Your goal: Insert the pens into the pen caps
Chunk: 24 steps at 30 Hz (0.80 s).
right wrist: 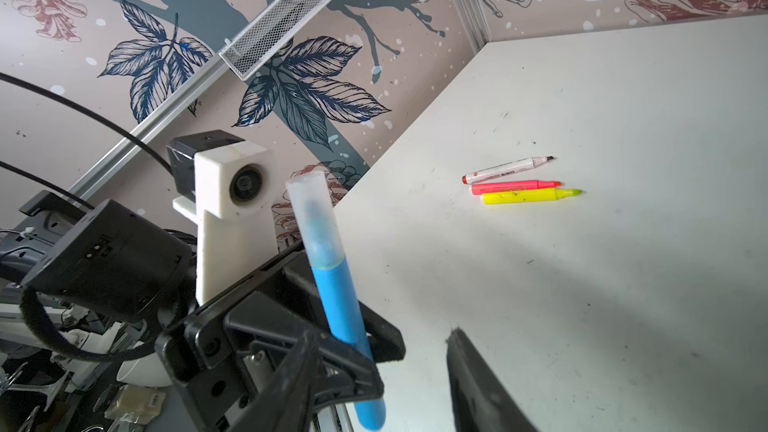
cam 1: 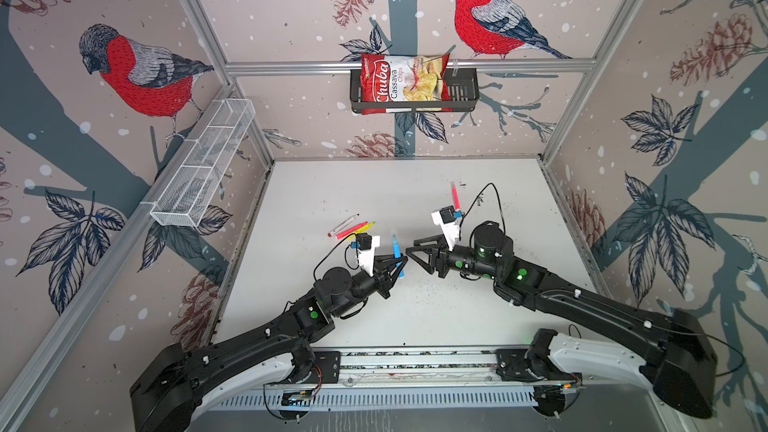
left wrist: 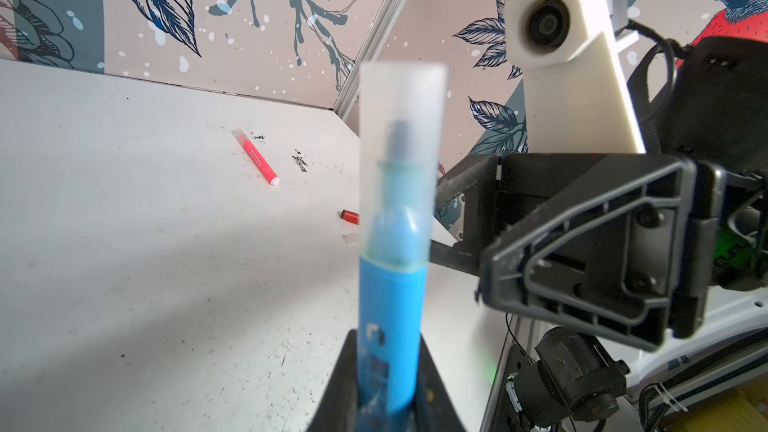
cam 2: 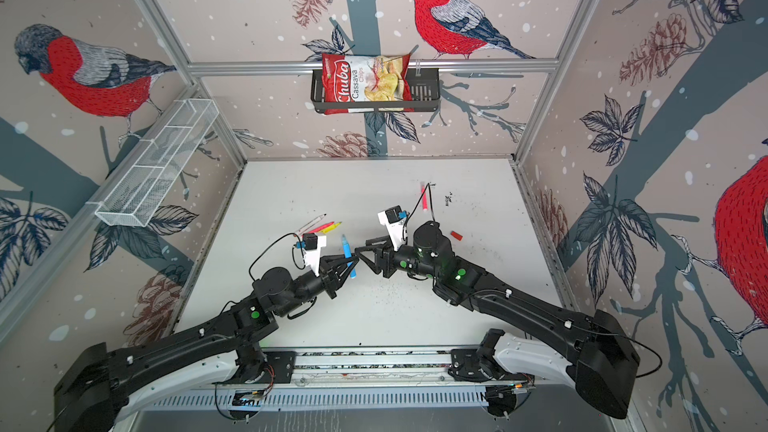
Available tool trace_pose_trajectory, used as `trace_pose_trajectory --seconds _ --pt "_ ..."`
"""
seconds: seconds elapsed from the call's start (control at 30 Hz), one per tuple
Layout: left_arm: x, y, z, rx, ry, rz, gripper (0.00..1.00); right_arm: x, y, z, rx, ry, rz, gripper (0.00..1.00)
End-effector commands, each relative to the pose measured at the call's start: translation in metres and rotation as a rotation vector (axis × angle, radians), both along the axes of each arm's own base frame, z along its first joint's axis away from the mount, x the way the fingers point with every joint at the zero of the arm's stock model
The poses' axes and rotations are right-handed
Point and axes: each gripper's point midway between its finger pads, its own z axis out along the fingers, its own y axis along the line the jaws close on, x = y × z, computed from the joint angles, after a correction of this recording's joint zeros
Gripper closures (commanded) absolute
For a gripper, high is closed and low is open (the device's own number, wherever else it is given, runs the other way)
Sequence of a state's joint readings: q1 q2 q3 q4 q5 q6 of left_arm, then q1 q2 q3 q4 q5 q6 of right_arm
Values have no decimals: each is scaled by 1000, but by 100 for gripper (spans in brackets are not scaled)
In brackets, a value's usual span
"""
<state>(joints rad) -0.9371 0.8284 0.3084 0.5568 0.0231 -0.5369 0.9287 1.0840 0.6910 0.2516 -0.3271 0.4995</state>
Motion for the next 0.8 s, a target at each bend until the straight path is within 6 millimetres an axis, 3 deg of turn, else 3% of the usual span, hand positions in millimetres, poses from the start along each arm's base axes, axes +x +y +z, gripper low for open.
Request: trace_pose_trajectory --seconds 0.0,0.43,0.77 --pt "3 -1 18 -42 -59 7 99 -6 3 2 15 -8 38 49" --pt "3 -7 10 -25 -43 -12 98 -3 23 -5 16 12 93 53" --pt "4 -13 6 -18 -35 -28 97 -1 30 -10 -1 26 108 75"
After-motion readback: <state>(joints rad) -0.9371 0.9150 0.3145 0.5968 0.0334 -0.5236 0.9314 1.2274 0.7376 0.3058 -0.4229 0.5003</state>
